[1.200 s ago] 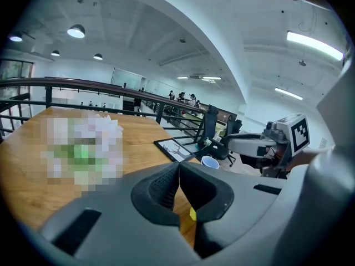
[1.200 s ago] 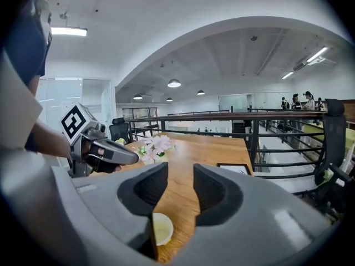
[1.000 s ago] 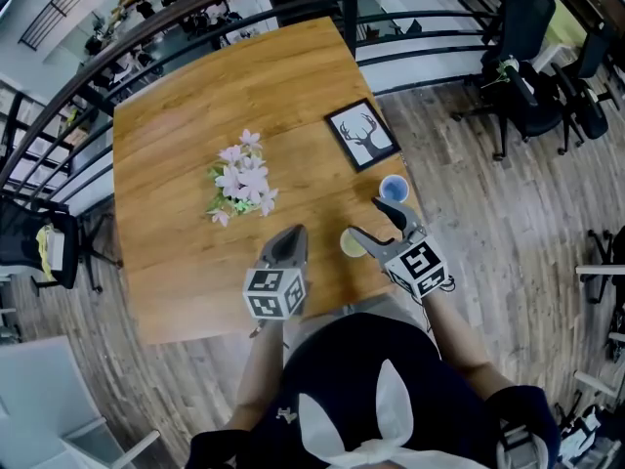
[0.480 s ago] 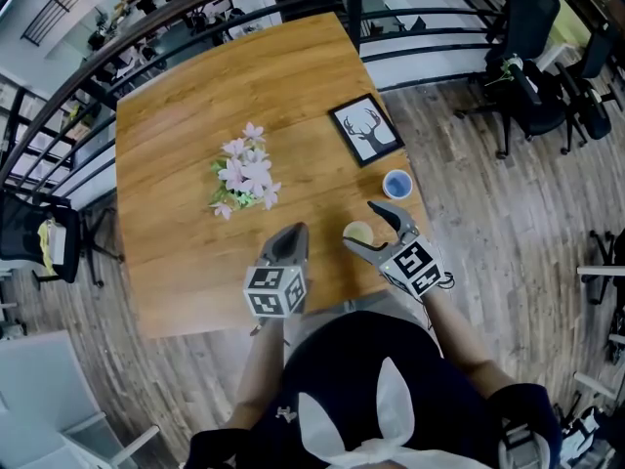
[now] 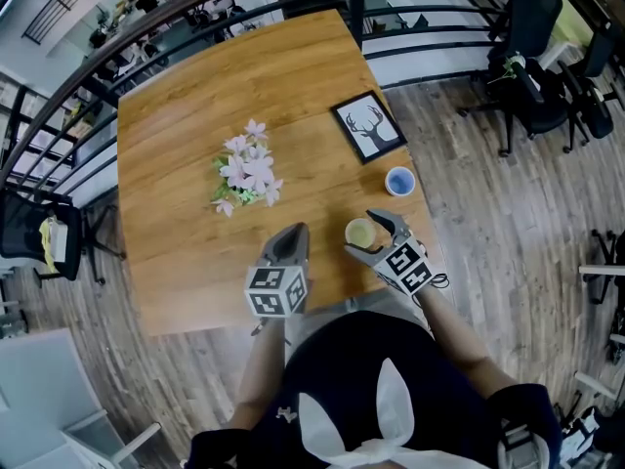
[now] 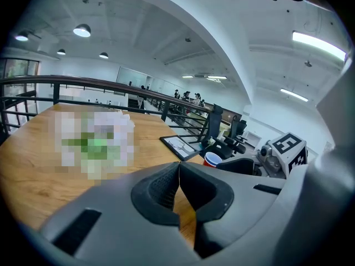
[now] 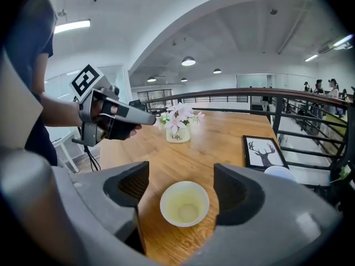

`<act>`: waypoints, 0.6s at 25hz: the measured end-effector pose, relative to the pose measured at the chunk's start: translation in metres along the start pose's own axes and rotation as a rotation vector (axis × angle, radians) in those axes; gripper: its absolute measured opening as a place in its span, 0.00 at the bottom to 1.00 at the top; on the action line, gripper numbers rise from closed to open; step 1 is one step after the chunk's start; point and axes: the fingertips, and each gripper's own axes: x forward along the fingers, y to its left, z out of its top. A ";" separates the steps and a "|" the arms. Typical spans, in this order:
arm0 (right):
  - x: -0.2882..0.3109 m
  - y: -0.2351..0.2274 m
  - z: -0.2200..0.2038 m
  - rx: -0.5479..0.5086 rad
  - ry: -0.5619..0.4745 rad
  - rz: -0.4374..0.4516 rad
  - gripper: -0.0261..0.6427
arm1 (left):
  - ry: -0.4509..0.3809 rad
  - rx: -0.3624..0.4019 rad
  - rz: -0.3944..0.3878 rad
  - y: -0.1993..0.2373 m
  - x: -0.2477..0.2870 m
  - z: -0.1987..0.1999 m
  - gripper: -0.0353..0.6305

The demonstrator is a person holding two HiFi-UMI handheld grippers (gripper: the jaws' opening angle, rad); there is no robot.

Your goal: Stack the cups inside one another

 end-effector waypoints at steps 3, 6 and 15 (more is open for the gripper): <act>0.007 0.001 -0.013 -0.003 0.031 -0.009 0.59 | 0.005 -0.002 0.004 0.002 -0.001 -0.003 0.08; 0.014 0.000 -0.024 -0.009 0.062 -0.020 0.60 | 0.010 -0.006 0.009 0.005 -0.002 -0.007 0.08; 0.026 -0.004 -0.051 -0.003 0.142 -0.043 0.60 | 0.017 -0.012 0.022 0.007 -0.007 -0.011 0.08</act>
